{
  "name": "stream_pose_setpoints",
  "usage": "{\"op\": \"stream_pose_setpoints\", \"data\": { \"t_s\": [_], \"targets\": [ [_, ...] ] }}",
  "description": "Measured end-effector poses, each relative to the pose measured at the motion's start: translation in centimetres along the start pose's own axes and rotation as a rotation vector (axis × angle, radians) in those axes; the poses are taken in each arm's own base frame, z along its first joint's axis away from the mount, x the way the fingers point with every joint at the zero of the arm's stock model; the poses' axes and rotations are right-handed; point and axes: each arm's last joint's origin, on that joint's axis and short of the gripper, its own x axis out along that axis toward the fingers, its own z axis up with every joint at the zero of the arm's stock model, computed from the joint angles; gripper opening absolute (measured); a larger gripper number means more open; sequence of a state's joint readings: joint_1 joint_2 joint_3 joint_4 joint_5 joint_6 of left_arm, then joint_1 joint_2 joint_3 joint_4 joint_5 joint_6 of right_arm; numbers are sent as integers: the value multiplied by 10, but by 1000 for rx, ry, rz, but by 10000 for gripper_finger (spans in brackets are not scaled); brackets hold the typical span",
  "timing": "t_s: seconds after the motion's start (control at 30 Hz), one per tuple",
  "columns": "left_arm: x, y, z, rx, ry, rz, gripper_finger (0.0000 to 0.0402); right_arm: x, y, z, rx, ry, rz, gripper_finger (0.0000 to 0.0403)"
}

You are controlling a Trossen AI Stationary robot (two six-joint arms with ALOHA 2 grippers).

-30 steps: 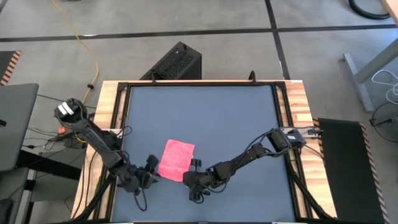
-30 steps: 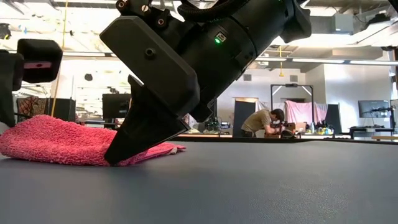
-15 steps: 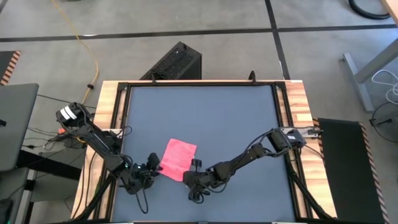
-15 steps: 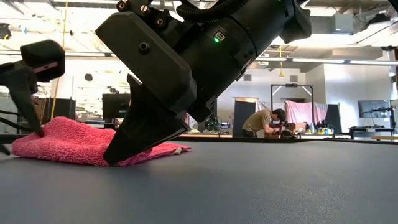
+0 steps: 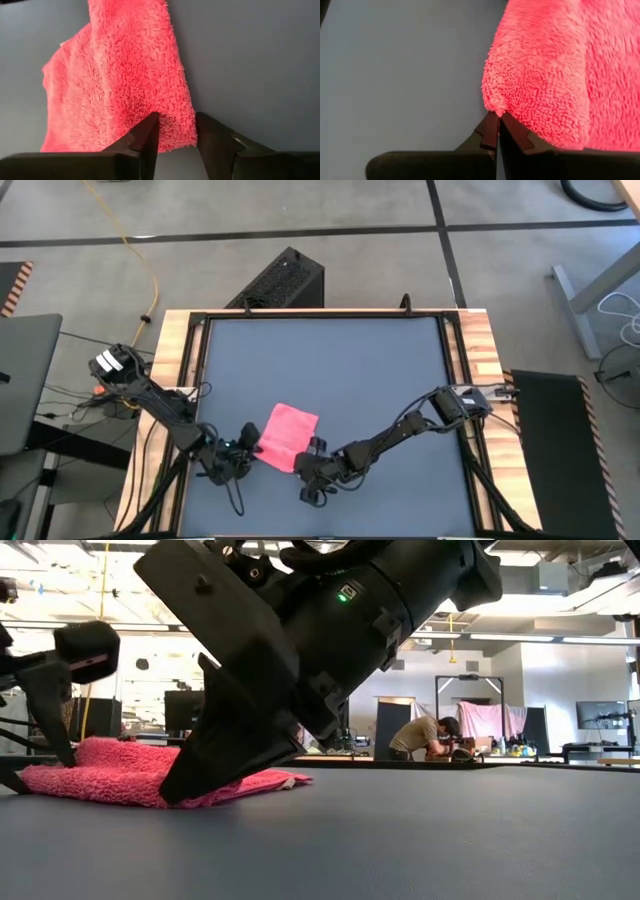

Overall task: Roll towel
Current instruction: Roll the pink microfiber towel

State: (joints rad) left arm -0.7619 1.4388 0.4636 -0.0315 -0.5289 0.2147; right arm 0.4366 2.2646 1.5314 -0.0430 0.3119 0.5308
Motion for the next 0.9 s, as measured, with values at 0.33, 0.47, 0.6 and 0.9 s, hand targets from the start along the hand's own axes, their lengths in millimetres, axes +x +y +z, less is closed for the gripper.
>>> {"op": "stream_pose_setpoints", "data": {
  "t_s": [0.33,0.47,0.6,0.9],
  "targets": [
    [11,17,-1,-178,-34,-48,23,-5,11,-7,144,-6,-11,28],
    [17,27,-3,-298,-45,-116,3,-5,13,-9,178,-3,-9,28],
    [21,34,-5,-417,-68,-258,1,-7,16,-13,203,16,-12,28],
    [26,47,-10,-682,-80,-517,0,-15,29,-26,247,60,-27,28]
  ]
}}
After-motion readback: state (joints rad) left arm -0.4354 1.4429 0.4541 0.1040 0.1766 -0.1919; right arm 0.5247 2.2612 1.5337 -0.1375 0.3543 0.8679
